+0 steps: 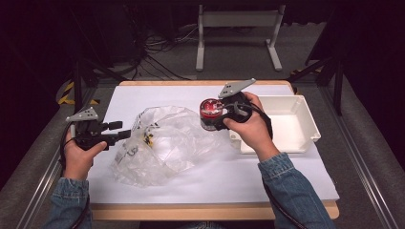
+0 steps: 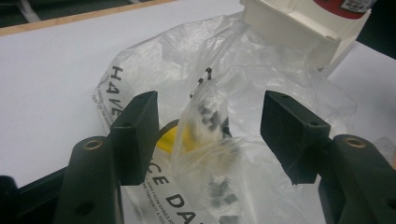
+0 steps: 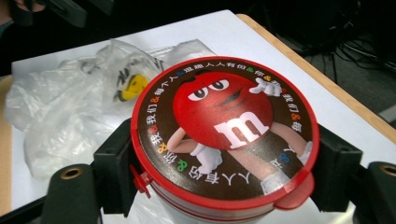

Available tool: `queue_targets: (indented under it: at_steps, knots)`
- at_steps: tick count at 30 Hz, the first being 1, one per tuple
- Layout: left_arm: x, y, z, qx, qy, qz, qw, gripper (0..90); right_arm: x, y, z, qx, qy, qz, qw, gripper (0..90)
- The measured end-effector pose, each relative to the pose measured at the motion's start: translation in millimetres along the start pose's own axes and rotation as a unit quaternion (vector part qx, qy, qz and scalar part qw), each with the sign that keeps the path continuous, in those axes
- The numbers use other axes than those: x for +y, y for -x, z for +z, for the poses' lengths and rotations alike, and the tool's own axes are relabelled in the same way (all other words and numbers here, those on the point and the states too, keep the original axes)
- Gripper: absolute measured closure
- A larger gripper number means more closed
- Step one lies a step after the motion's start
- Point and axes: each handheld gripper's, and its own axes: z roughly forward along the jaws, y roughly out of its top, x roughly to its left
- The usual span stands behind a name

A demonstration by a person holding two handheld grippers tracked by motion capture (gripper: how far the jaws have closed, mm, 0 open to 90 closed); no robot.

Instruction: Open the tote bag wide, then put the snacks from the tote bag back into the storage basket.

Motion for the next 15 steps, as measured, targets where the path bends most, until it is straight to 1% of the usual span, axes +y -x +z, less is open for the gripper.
queue_targets:
  at_steps: [3, 7, 15]
  knots:
    - [0.8, 0.5, 0.4, -0.003, -0.001, -0.001, 1.0000, 38.5, -3.2, 4.2, -4.0, -0.005, 0.000, 0.006, 1.0000, 25.1]
    - [0.0, -0.7, 0.5, -0.006, 0.001, 0.003, 1.0000, 38.6, -11.0, 15.8, -14.6, -0.022, 0.001, 0.020, 0.9995, 25.1]
    - [-2.1, -1.1, -2.2, -0.004, 0.002, 0.000, 1.0000, 38.5, -22.1, 41.4, -30.4, -0.045, 0.002, 0.044, 0.9980, 25.1]
